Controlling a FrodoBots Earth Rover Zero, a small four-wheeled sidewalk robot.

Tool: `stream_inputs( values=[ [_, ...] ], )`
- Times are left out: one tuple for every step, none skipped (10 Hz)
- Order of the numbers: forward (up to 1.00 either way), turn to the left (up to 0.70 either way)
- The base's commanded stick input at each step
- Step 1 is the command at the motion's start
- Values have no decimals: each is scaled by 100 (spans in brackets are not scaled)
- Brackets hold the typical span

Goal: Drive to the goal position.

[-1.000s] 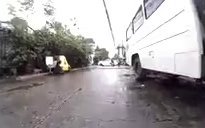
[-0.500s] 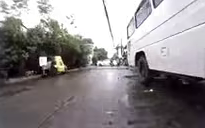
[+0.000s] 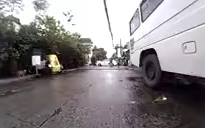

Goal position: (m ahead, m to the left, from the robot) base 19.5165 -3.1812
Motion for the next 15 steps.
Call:
stream_inputs(
  values=[
    [100,0],
    [100,0],
    [100,0],
    [100,0],
    [100,0],
    [100,0],
    [100,0],
    [100,0],
    [100,0],
    [100,0],
    [100,0],
    [100,0],
    [100,0],
    [100,0],
    [100,0]
  ],
)
